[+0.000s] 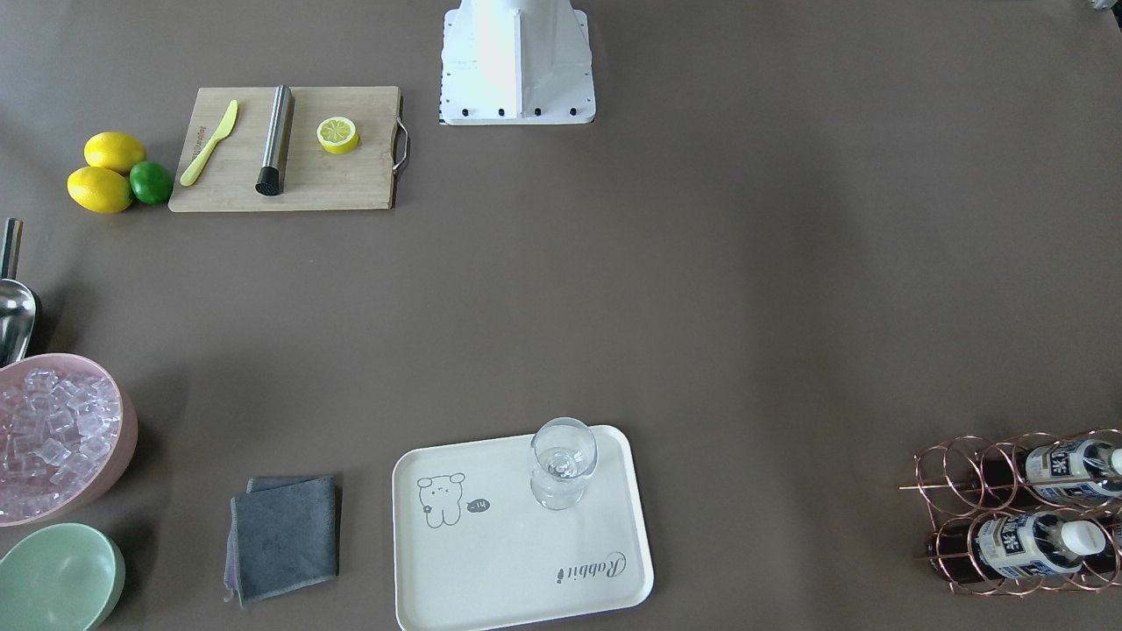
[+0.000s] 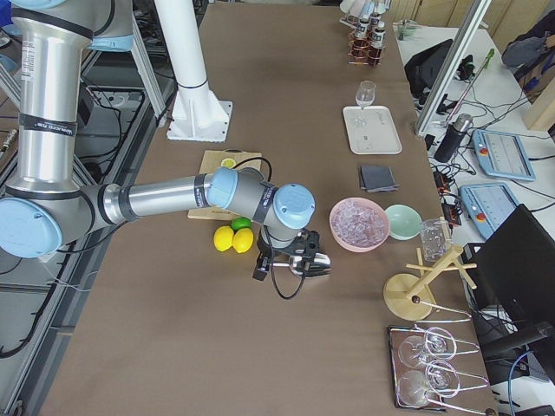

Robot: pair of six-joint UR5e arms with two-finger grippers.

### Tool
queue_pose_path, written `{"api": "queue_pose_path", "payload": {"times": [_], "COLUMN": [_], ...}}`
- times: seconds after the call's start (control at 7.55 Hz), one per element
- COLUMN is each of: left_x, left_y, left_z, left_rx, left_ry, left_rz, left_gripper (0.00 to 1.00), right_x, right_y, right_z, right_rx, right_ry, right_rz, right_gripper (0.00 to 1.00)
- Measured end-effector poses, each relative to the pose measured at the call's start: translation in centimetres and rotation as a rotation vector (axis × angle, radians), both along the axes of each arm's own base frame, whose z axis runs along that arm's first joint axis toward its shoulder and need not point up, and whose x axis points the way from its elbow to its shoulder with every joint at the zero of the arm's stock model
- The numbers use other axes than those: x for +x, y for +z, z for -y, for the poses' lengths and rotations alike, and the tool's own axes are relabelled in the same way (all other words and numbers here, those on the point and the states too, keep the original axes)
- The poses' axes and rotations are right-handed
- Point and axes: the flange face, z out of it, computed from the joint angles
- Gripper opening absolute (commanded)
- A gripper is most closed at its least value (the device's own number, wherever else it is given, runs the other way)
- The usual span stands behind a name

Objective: Take tea from basket to plate

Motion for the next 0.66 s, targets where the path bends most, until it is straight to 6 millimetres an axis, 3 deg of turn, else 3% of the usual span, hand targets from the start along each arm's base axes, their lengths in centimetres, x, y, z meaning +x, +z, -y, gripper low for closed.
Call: {"api": "queue_pose_path", "payload": {"times": [0.66], "left_x": [-0.08], "left_y": [-0.44], "left_z": [0.14], "left_rx": [0.020], "left_ry": [0.005], "left_rz": [0.007], "left_gripper": [0.98], "right_x": [0.00], "right_y": [0.00], "right_z": [0.00], "right_rx": [0.000], "right_ry": [0.000], "right_rz": [0.000], "right_gripper": [1.00]}}
